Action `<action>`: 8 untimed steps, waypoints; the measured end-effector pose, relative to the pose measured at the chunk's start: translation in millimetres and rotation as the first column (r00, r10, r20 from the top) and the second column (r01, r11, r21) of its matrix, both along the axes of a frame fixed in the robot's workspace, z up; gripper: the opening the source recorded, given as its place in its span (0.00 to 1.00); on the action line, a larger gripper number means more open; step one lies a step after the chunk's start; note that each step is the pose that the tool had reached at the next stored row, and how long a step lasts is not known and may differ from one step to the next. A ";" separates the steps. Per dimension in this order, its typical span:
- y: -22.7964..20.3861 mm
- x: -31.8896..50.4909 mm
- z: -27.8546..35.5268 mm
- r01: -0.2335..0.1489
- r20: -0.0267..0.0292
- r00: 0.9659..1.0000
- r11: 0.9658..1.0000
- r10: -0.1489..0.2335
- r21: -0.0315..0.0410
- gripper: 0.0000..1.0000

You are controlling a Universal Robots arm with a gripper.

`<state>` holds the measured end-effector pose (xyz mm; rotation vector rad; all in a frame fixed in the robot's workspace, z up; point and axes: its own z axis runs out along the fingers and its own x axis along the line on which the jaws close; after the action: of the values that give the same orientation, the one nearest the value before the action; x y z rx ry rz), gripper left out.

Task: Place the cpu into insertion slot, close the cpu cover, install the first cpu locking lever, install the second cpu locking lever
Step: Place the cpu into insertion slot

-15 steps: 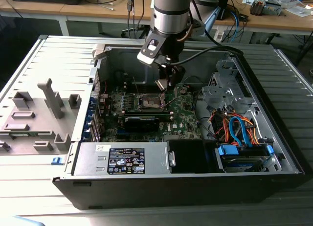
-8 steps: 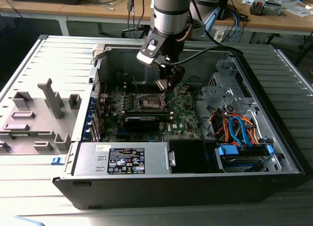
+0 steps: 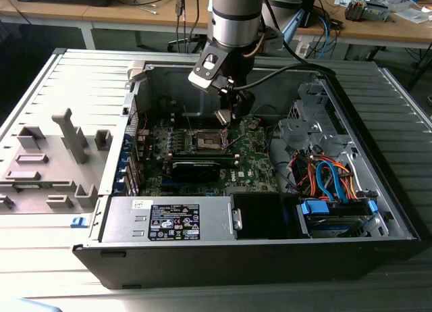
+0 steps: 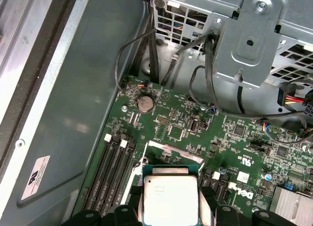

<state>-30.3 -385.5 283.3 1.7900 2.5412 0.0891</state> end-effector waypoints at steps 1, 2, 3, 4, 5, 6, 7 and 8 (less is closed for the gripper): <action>0.0 0.0 0.0 0.001 0.000 1.000 1.000 -0.001 0.000 0.54; 0.0 0.0 0.0 0.002 0.000 1.000 1.000 -0.002 0.000 0.54; 0.0 0.0 0.0 0.004 0.000 1.000 1.000 -0.004 0.000 0.54; 0.0 0.0 -0.1 0.005 0.000 1.000 1.000 -0.005 0.000 0.54; 0.0 0.0 0.0 0.006 0.000 1.000 1.000 -0.006 0.000 0.54; 0.0 0.0 0.0 0.007 0.000 1.000 1.000 -0.007 0.000 0.54; 0.0 0.0 -0.1 0.008 0.000 1.000 1.000 -0.008 0.000 0.54; 0.0 0.0 -0.1 0.010 0.000 1.000 1.000 -0.010 0.000 0.54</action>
<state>-30.2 -385.5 283.2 1.8029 2.5317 0.0888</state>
